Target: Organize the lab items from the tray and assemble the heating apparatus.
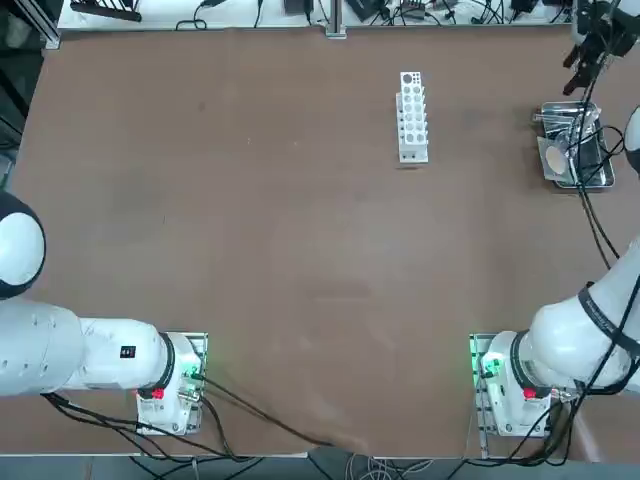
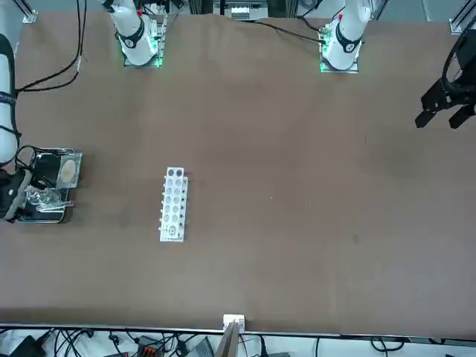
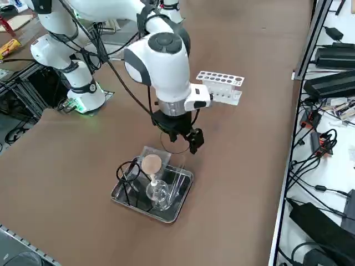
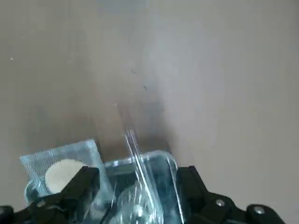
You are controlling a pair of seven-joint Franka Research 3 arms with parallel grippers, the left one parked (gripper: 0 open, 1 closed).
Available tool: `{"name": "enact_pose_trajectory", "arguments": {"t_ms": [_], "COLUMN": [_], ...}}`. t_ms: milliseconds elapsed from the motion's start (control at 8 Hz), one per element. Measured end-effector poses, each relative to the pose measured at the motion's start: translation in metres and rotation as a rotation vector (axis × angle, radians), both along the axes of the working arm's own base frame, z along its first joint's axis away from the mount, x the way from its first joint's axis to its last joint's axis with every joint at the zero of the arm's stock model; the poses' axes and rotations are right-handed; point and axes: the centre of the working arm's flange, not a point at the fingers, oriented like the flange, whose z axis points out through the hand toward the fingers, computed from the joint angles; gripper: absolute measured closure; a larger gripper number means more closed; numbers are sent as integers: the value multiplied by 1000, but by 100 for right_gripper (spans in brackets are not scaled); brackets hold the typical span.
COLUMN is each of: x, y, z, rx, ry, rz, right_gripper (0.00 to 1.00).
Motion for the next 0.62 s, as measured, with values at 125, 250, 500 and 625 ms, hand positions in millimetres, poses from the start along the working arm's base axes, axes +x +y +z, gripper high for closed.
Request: {"name": "enact_pose_trajectory", "arguments": {"t_ms": [125, 250, 500, 625], "x": [-5, -11, -17, -19], "y": [-1, -4, -7, -9], "z": [-15, -29, -52, -61], "rx": [45, 77, 138, 172], "ry": [-12, -26, -47, -63], "rz": [41, 71, 132, 152], "right_gripper": [1, 1, 3, 3]}}
